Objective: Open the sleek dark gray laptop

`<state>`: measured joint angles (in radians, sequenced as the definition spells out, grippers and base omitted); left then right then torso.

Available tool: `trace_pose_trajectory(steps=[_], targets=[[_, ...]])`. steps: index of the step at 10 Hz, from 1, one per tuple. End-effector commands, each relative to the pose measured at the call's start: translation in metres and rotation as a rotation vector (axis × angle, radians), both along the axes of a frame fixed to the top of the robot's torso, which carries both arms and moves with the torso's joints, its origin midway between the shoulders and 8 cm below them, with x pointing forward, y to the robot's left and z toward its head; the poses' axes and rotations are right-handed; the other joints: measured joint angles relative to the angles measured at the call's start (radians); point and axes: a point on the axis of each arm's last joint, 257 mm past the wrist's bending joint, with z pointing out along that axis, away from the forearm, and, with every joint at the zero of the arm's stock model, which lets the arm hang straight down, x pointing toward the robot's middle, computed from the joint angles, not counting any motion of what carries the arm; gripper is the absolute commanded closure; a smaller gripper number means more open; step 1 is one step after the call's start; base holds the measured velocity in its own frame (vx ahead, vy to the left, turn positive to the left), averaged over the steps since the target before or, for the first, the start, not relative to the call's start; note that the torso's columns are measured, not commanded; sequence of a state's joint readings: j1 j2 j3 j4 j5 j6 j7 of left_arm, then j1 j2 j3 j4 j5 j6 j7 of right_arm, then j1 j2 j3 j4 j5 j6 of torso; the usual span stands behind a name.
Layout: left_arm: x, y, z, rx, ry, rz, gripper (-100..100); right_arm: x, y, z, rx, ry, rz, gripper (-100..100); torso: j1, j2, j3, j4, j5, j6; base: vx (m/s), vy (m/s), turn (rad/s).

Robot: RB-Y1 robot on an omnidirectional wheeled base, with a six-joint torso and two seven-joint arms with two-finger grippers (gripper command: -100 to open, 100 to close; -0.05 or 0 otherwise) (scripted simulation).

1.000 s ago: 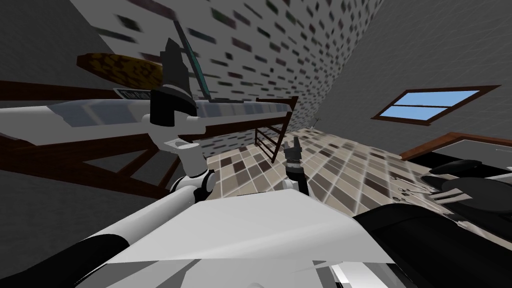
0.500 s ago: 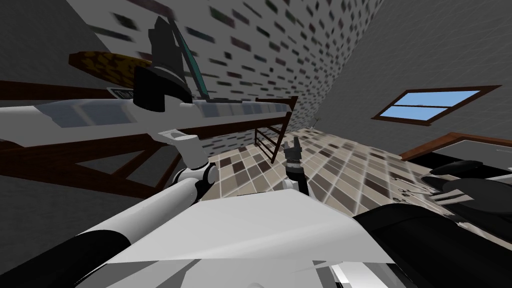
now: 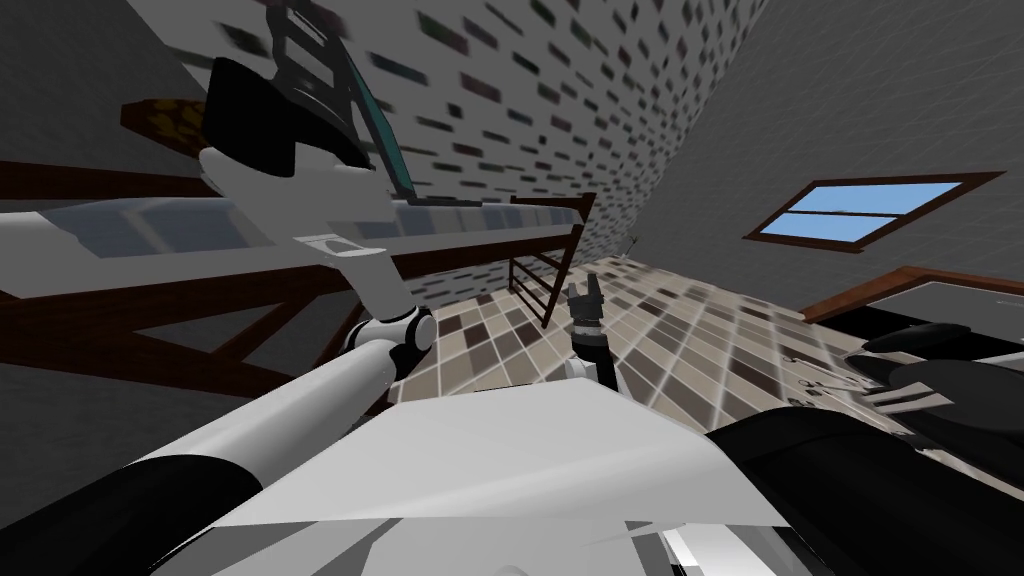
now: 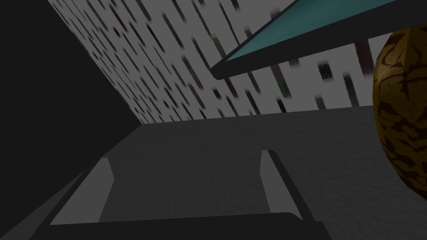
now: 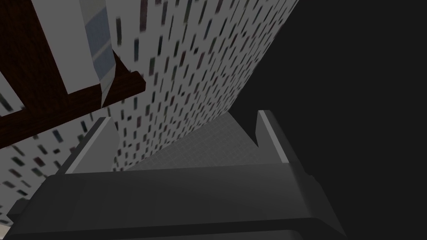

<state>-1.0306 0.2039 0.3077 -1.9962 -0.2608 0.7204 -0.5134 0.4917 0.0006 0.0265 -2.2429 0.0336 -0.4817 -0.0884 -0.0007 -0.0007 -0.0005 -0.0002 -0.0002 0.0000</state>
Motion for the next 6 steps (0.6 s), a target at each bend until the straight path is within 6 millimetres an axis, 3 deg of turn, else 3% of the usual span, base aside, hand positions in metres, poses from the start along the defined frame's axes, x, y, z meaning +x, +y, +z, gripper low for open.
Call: trace_pose_trajectory(steps=[1, 6], targets=[[0.007, 0.009, 0.010, -0.015, 0.044, 0.032, -100, 0.000, 0.000, 0.000, 0.000, 0.000, 0.000, 0, 0.001, 0.002, 0.001, 0.000, 0.000, 0.000, 0.028, -0.019, 0.003], [-0.001, 0.008, 0.040, -0.036, 0.058, 0.038, -100, 0.000, 0.000, 0.000, 0.000, 0.000, 0.000, 0, 0.000, 0.000, 0.000, 0.000, 0.000, 0.000, 0.032, -0.017, 0.006]])
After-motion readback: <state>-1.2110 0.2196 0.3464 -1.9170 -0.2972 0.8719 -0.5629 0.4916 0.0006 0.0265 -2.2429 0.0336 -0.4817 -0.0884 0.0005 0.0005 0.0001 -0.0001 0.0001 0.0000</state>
